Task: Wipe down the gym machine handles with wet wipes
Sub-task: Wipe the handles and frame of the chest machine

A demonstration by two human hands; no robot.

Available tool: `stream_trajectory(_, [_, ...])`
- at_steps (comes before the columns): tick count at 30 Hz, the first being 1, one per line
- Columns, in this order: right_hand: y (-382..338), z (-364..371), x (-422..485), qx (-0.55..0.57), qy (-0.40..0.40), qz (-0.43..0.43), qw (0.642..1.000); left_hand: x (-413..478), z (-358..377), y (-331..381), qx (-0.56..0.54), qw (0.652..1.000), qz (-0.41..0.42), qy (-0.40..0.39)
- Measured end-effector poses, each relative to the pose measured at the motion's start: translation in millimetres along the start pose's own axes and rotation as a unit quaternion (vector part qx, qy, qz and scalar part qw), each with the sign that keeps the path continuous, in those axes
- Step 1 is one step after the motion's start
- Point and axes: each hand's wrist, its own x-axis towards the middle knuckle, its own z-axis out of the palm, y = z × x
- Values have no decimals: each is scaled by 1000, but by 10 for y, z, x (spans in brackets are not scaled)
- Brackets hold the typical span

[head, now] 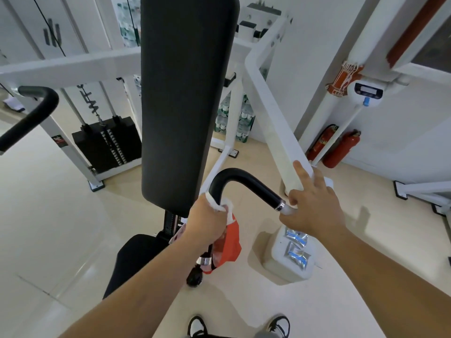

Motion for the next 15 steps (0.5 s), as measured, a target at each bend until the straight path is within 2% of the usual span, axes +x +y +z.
stream_trajectory(3, [-9,-2,-21,-9,-1,5,1000,145,-1,141,-19,1000,13,21])
stream_trajectory(6, [-4,22,-10,-3,16,1,1000,-157,36,-116,-26,999,25,33])
stream_trajectory(11, [9,60,-7,13,23,-6,1000,-514,58,-386,37,997,-54,-42])
stream_trajectory(15, [-5,19,-9,11,8,-3,1000,-63,-62,-66,-15,999,2,-31])
